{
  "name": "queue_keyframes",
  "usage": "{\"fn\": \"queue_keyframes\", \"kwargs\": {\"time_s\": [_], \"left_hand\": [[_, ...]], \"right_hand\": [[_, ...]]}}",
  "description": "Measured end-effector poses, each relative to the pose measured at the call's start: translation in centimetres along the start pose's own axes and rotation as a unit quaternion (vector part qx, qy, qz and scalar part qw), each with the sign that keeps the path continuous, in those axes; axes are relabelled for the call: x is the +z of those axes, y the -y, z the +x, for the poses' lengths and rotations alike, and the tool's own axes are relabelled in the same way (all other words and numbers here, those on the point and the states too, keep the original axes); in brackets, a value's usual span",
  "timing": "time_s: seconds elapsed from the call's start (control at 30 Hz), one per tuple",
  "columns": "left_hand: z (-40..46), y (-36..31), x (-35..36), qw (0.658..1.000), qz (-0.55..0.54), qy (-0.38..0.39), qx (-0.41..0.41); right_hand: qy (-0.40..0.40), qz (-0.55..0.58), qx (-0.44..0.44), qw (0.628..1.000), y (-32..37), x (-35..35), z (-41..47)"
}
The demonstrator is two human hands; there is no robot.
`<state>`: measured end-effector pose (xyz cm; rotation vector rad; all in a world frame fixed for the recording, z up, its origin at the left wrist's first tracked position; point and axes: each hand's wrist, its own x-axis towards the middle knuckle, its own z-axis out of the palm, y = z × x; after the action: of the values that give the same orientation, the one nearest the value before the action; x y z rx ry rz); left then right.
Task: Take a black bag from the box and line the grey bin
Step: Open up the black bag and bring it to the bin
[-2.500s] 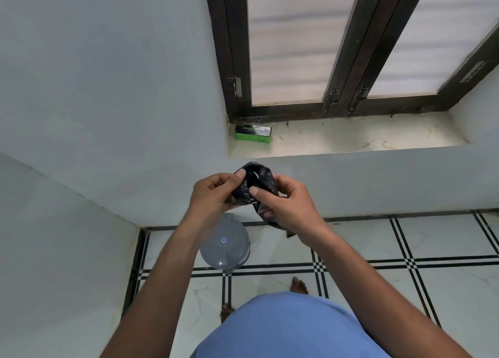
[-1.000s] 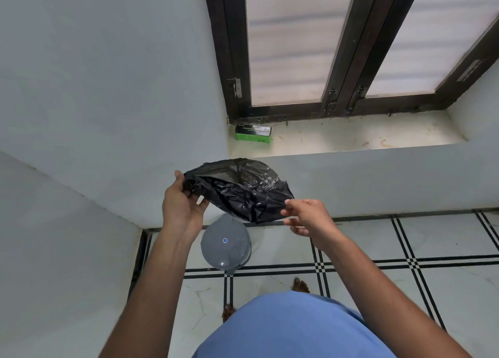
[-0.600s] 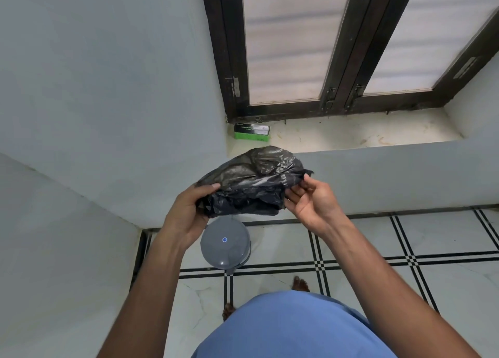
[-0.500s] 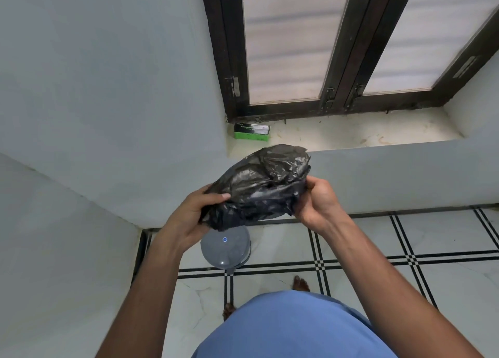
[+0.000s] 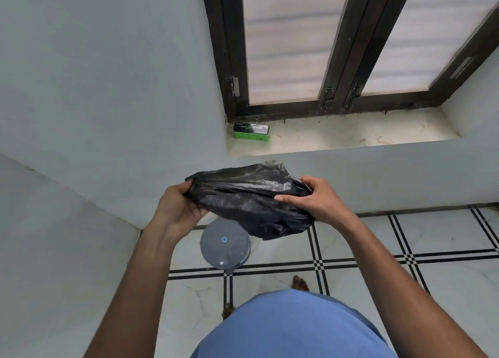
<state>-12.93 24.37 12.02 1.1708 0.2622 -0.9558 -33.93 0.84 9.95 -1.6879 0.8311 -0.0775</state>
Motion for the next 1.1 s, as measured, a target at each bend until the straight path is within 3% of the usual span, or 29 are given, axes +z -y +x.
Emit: {"fn": "queue_keyframes", "kwargs": {"time_s": [0.1,0.17,0.27,0.33,0.4,0.5,0.57,0.7,0.8,0.9,1.1], "left_hand": [[-0.4,-0.5,-0.1,0.998,0.048,0.047,0.021],[-0.8,-0.8,-0.4,0.981,0.171,0.090,0.011],[-1.2,-0.9,-1.2,0.913,0.395,0.101,-0.001],[-0.6,-0.8,-1.9,0.875,0.479,0.066,0.021],[0.2,-0.6,-2.6,0.889,0.454,0.019,0.052],[1.3,-1.0,-3.5,0.970,0.234,-0.048,0.034],[1.3,-1.4,-3.6,0.990,0.126,-0.056,0.020],[0.0,-1.0,-2.2,0.984,0.173,-0.015,0.032],[-1.1,-0.8,-0.5,0.966,0.249,0.054,0.041],[-2.1,-0.7,1.2,0.951,0.286,0.115,0.035],[-2.7,-1.2,2.2,0.938,0.297,0.172,0.047]], "right_hand": [[-0.047,-0.012,-0.008,0.999,-0.6,-0.6,0.2],[-0.034,0.023,-0.009,0.999,-0.6,-1.3,0.4],[0.038,0.069,-0.007,0.997,-0.1,-2.4,0.3],[0.033,0.067,-0.004,0.997,-0.2,-2.8,0.8],[-0.032,0.070,-0.002,0.997,-0.4,-3.2,1.5],[-0.144,-0.003,0.015,0.990,-1.7,-3.8,2.5],[-0.133,-0.102,0.033,0.985,-2.1,-4.1,2.3],[0.005,-0.215,0.025,0.976,-0.5,-2.9,0.8],[0.000,-0.288,-0.066,0.955,1.9,-0.4,-0.2],[0.029,-0.270,-0.151,0.950,3.7,2.0,-0.6],[0.056,-0.258,-0.190,0.946,4.0,4.0,0.2]]}}
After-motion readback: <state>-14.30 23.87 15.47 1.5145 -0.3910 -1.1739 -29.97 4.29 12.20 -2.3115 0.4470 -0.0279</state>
